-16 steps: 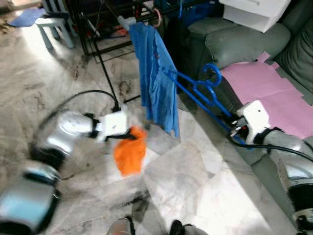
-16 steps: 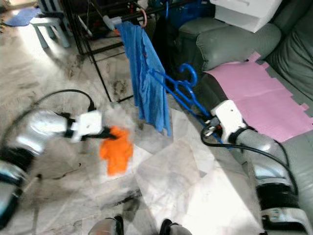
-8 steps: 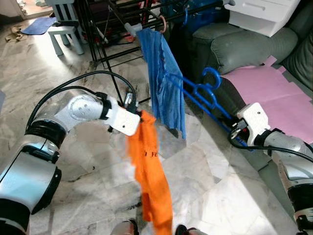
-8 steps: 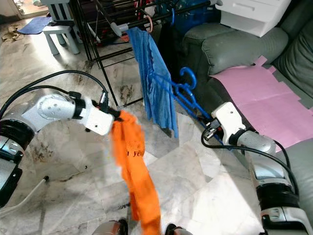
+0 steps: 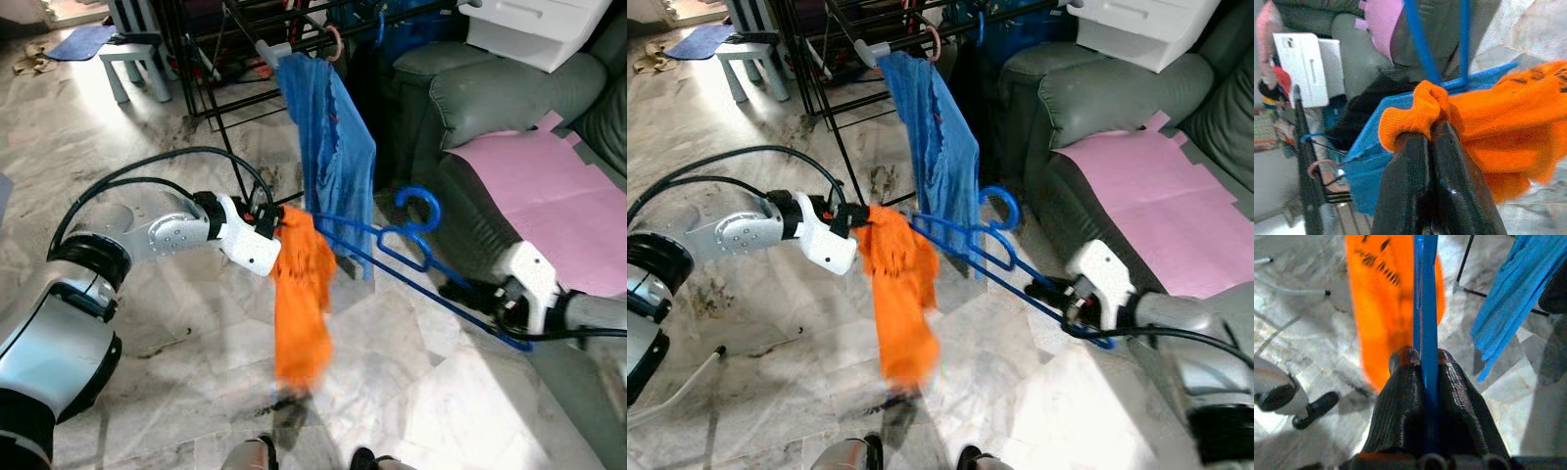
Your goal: Hang hanger
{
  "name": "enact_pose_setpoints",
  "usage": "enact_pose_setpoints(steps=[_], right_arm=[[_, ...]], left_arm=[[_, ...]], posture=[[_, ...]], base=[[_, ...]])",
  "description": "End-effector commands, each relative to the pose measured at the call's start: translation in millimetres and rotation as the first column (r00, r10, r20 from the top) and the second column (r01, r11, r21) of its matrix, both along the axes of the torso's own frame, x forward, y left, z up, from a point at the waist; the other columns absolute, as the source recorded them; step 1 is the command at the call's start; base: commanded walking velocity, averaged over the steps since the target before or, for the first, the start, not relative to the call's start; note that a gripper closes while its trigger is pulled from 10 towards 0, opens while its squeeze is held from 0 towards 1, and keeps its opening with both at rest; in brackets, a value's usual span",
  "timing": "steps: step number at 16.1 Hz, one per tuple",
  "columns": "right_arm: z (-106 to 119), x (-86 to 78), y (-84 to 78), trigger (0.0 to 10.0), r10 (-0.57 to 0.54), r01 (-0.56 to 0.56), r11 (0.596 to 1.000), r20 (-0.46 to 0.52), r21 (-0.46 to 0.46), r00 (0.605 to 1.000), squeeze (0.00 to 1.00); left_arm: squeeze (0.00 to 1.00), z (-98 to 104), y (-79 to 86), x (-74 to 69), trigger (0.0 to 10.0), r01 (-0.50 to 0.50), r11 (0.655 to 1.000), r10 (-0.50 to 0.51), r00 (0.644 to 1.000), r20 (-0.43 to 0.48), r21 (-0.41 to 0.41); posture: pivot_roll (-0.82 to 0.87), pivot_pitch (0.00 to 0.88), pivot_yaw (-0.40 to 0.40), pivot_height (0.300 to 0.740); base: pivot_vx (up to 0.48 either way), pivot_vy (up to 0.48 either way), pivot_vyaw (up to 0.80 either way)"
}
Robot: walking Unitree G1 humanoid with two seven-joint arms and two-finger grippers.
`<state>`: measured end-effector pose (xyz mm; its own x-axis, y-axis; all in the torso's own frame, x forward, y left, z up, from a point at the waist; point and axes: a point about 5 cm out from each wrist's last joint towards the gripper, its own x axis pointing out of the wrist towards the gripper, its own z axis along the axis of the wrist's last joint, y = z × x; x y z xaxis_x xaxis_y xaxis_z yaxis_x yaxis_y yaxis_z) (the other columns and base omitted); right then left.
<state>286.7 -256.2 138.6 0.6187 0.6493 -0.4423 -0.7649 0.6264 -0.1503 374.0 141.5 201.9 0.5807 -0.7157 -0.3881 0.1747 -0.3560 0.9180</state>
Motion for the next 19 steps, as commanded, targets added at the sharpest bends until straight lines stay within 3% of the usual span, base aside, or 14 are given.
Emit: enact_pose_setpoints(steps=[1, 3, 8, 9, 11, 12, 13, 16, 18, 19], right_arm=[[7.2, -4.3, -3.6, 10.0, 0.027, -0.027, 1.0, -0.007, 0.0, 1.0, 0.0], [11.0, -18.3, -12.8, 10.0, 0.066, -0.067, 0.998, -0.073, -0.009, 0.995, 0.0], [2.9, -36.7, -5.5, 10.0, 0.149, -0.15, 0.989, -0.163, 0.006, 0.975, 0.0], [6.0, -32.6, -7.8, 10.0, 0.12, -0.12, 0.993, -0.134, 0.002, 0.984, 0.0], [19.4, -13.5, -24.2, 10.0, -0.005, 0.006, 0.992, 0.006, -0.129, 1.0, 0.0], [24.7, -5.7, -34.8, 10.0, -0.052, 0.068, 0.97, 0.074, -0.234, 0.996, 0.0], [32.4, 5.0, -45.1, 10.0, -0.109, 0.159, 0.936, 0.171, -0.314, 0.979, 0.0], [41.7, 16.7, -42.5, 10.0, -0.149, 0.211, 0.945, 0.245, -0.25, 0.958, 0.0], [40.6, 24.0, -35.8, 10.0, -0.131, 0.19, 0.958, 0.262, -0.214, 0.956, 0.0], [39.8, 25.4, -35.5, 10.0, -0.126, 0.186, 0.958, 0.263, -0.216, 0.956, 0.0]], left_arm=[[0.0, 5.2, 3.4, 2.3, 10.0, -0.003, 1.0, 0.002, 0.999, 0.035, 0.024], [0.0, 2.4, 6.6, 3.3, 10.0, -0.004, 0.999, 0.001, 0.997, 0.072, 0.043], [0.0, 9.8, 1.9, 4.2, 10.0, 0.063, 0.998, -0.063, 0.979, 0.194, 0.007], [0.0, 8.2, 1.5, 2.2, 10.0, 0.087, 0.996, -0.087, 0.978, 0.189, 0.009], [0.0, -3.4, 8.0, -0.7, 10.0, 0.082, 0.994, -0.092, 0.986, 0.136, 0.073], [0.0, -10.5, 13.9, -0.8, 10.0, 0.048, 0.993, -0.058, 0.994, 0.095, 0.111], [0.0, -21.6, 24.0, -1.5, 10.0, -0.022, 0.983, 0.023, 1.0, -0.003, 0.18], [0.0, -20.0, 20.1, -5.3, 10.0, 0.068, 0.981, -0.077, 0.996, 0.039, 0.183], [0.0, -13.9, 5.8, -10.7, 10.0, 0.208, 0.963, -0.223, 0.972, 0.071, 0.17], [0.0, -13.2, 2.6, -12.4, 10.0, 0.233, 0.959, -0.245, 0.967, 0.062, 0.163]], posture=[[-0.06, 0.117, 0.046, 0.74], [-0.07, 0.12, 0.045, 0.74], [-0.07, 0.121, 0.049, 0.74], [-0.06, 0.122, 0.05, 0.74], [-0.06, 0.123, 0.054, 0.74], [-0.06, 0.122, 0.054, 0.74], [-0.06, 0.122, 0.053, 0.74], [-0.05, 0.121, 0.054, 0.74], [-0.05, 0.121, 0.055, 0.74], [-0.05, 0.121, 0.055, 0.74]], base=[[0.0, 0.0, 0.0], [0.0, 0.0, 0.0], [0.0, 0.0, 0.0], [0.0, 0.0, 0.0], [0.0, 0.0, 0.0], [0.0, 0.0, 0.0], [0.0, 0.0, 0.0], [0.0, 0.0, 0.0], [0.0, 0.0, 0.0], [0.0, 0.0, 0.0]])
